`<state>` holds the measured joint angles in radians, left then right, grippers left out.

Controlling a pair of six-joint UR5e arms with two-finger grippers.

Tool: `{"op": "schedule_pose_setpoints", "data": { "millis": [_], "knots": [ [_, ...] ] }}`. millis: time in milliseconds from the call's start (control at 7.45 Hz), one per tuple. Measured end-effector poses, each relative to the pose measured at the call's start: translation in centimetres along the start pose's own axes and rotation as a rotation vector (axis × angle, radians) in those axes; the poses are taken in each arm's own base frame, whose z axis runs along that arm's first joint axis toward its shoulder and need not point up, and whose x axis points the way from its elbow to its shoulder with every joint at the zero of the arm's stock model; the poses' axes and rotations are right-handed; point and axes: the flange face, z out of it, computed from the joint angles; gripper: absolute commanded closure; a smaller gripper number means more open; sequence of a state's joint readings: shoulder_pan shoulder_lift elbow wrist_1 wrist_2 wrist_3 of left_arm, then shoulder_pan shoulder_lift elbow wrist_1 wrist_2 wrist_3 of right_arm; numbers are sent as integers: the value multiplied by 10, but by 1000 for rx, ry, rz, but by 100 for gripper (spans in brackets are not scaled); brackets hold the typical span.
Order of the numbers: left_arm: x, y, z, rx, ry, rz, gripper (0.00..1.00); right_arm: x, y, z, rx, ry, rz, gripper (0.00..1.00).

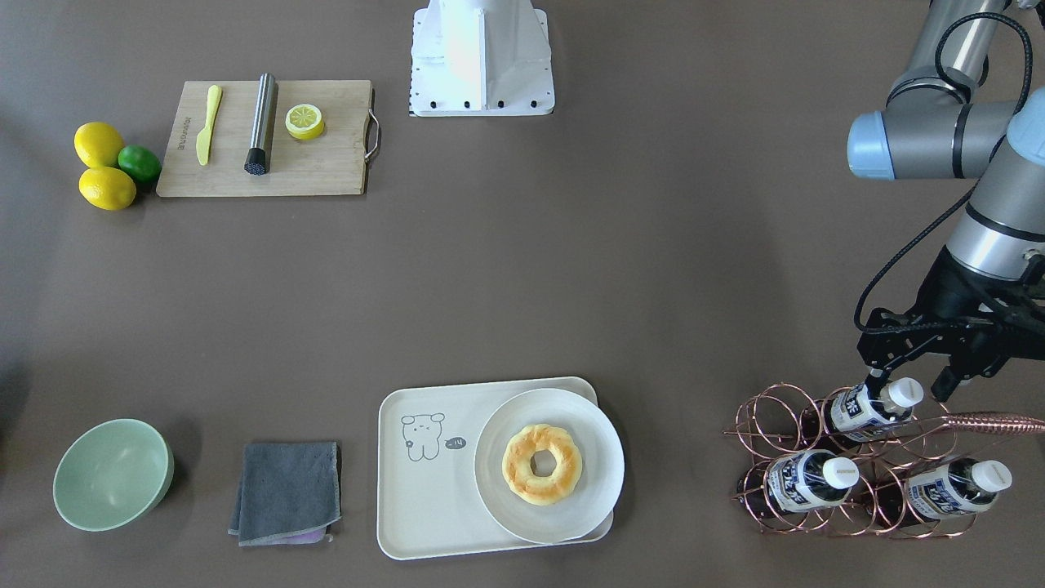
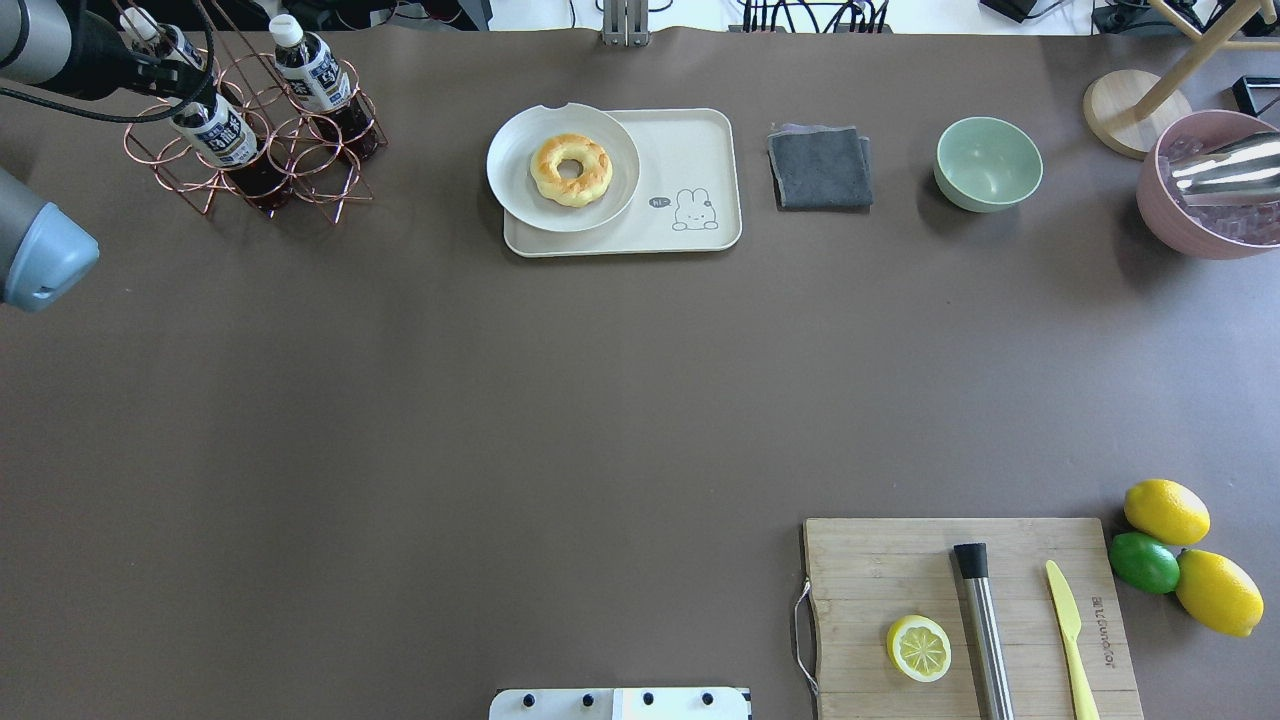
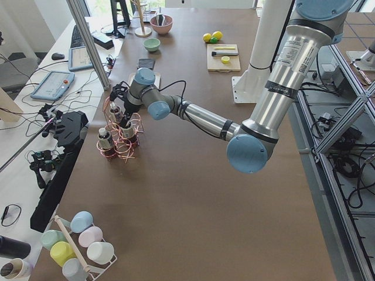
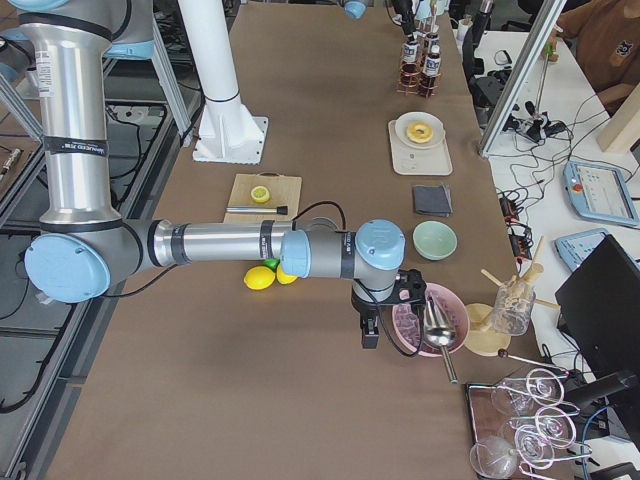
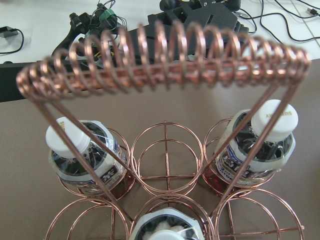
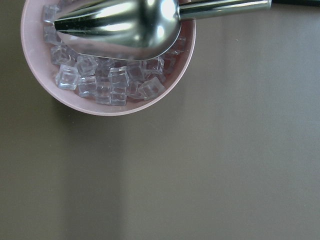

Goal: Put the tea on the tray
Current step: 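Move the left gripper over the copper rack to a tea bottle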

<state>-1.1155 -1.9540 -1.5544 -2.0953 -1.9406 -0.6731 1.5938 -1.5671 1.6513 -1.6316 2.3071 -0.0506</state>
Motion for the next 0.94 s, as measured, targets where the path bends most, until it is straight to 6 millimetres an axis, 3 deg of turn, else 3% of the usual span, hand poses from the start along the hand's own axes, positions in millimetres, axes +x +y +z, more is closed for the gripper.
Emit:
{"op": "schedule_pose_setpoints", "data": {
  "millis": [269,403,537,940],
  "knots": [
    [0,0,0,2,2,8,71,1,1,1,-2,0,2,0],
    [0,0,0,3,2,8,94,1,1,2,-4,0,3,0],
    [-1,-1,-1,5,1,7,100,2,1,2,-4,0,4,0],
    [-10,-13,-13,21,-1,7,100,4,3,2,-4,0,8,0]
  ]
}}
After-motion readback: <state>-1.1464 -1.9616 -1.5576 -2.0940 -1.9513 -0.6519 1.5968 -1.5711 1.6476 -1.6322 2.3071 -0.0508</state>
